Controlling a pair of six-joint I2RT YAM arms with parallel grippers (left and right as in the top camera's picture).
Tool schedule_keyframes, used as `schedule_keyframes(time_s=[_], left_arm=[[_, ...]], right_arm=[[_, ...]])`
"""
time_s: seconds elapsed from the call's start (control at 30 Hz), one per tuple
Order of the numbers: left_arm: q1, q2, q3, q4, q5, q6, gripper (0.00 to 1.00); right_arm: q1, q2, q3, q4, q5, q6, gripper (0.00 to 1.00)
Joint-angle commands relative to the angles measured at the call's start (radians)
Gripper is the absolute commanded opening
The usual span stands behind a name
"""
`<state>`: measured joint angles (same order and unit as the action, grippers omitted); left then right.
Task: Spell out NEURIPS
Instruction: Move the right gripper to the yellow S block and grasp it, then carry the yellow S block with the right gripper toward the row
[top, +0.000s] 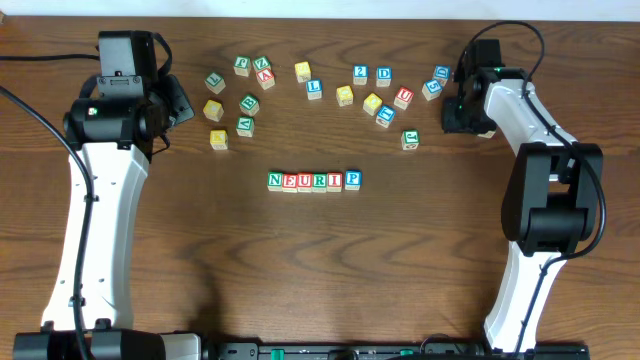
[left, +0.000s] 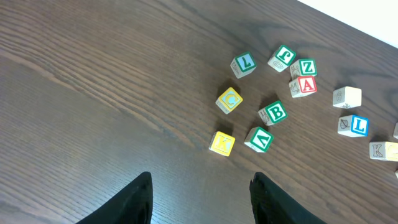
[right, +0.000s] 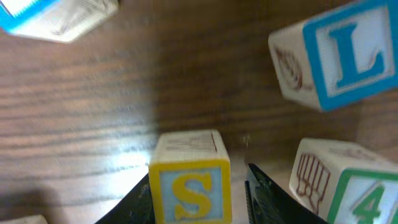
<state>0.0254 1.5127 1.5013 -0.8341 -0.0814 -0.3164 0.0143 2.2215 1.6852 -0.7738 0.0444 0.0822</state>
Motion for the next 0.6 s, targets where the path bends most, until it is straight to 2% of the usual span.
schedule_keyframes(time_s=[0.0,0.33,0.43,0.5,0.57], left_arm=[[0.002,-0.003,0.006,-0.003,-0.009,0.009,0.5],[0.002,-0.003,0.006,-0.003,-0.009,0.009,0.5],[0.002,-0.003,0.006,-0.003,-0.009,0.009,0.5],[0.002,-0.003,0.006,-0.003,-0.009,0.008,0.5],[0.002,-0.003,0.006,-0.003,-0.009,0.009,0.5]], right_arm=[[0.0,-0.009,-0.006,0.02,0.005,0.019,0.38],[-0.003,-0.009,-0.006,0.041,-0.02,0.036,0.33],[0.002,-0.009,-0.006,0.042,-0.021,0.036,0.29],[0.002,-0.009,-0.006,0.043,-0.02,0.036,0.22],[-0.002,-0.009,-0.006,0.044,-0.02,0.036,0.21]])
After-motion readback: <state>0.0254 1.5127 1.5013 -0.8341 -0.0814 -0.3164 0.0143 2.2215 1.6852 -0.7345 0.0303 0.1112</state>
